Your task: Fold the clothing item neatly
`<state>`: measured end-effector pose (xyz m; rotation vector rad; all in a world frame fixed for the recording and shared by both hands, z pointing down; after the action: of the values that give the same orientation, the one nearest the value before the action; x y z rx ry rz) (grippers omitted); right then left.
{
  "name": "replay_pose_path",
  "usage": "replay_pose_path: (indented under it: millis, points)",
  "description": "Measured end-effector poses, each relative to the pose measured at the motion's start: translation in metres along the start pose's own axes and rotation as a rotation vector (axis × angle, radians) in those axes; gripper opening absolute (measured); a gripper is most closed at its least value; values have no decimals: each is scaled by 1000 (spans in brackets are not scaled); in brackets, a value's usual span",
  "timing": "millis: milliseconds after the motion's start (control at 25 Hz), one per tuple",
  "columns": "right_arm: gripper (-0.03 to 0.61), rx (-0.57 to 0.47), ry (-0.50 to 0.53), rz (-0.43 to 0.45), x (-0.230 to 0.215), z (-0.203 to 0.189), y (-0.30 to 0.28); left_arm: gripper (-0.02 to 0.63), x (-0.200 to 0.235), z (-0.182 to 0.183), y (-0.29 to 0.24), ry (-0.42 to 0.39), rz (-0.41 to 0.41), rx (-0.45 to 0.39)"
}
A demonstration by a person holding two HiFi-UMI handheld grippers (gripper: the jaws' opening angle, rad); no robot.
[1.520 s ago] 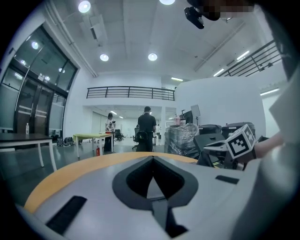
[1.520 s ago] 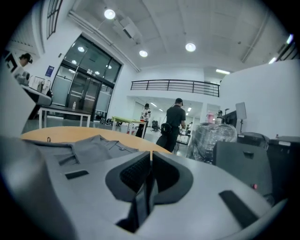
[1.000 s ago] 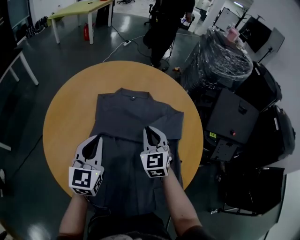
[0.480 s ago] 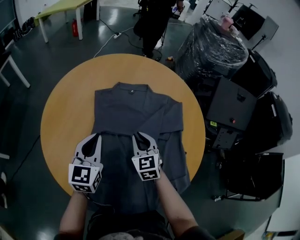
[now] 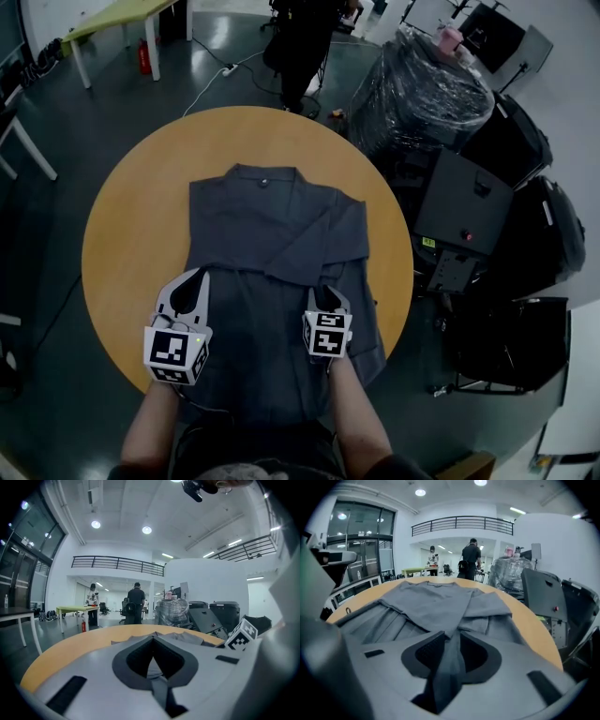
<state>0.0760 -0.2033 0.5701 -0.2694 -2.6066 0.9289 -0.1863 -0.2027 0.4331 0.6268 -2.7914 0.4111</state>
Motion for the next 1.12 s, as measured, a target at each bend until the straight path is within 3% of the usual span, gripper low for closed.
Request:
replay_pose_path:
  millis: [240,320,440,640,800,1120]
  points:
    - [77,13,21,27,1,6,-18,8,1,-9,-6,5,-8,21]
    - [29,13,45,32,2,8,-18,8,2,-9,-7,7,-8,24]
    - [13,-23,82,20,2,19,-11,8,3,-10,-12,5,-9,28]
    - [9,-152,192,9,14,72,2,8,3,-10,-17,4,-11,25]
    - [9,-241,191,58,30,128,-11,9,10,-9,-18,4,-2,26]
    - [9,-232,321,185,94,201,-72,8,44,-9,-18,23,59,27]
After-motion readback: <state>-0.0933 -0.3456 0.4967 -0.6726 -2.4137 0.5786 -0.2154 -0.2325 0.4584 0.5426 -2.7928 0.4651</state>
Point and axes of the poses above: the fingertips, and each gripper's own axes: y backward along the fingers, x to its left, z out of its top, the point moved 2 cm from there along y, backward along the fingers, and after that the axes turned 15 degrees about y, right-handed, at the moved point
